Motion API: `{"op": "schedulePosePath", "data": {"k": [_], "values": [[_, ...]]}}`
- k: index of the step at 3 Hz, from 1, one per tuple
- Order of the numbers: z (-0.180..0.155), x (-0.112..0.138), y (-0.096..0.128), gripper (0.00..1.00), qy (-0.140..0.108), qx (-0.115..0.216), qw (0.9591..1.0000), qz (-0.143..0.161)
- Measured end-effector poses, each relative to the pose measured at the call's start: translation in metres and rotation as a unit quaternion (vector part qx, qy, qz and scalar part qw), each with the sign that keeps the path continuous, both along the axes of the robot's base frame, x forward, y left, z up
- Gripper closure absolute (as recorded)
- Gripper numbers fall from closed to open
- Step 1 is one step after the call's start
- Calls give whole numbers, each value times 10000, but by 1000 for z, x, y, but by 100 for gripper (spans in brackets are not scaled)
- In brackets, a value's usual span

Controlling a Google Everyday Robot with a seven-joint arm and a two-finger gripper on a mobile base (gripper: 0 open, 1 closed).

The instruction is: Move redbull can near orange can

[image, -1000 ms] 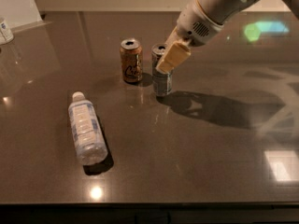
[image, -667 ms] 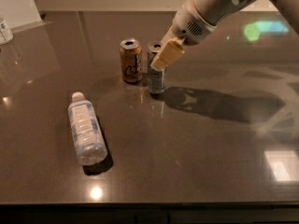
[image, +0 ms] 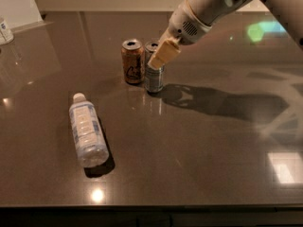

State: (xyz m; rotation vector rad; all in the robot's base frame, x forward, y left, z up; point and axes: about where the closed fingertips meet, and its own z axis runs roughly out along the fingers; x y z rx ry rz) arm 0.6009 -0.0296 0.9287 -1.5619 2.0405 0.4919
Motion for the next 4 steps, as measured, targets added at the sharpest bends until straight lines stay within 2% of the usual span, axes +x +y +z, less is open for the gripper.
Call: {"op": "schedulePosePath", "data": {"k": [3,4], "values": [[-8,5,0,13,48,8,10000,23],[-9,5,2,0,57,7,10000,37]]}}
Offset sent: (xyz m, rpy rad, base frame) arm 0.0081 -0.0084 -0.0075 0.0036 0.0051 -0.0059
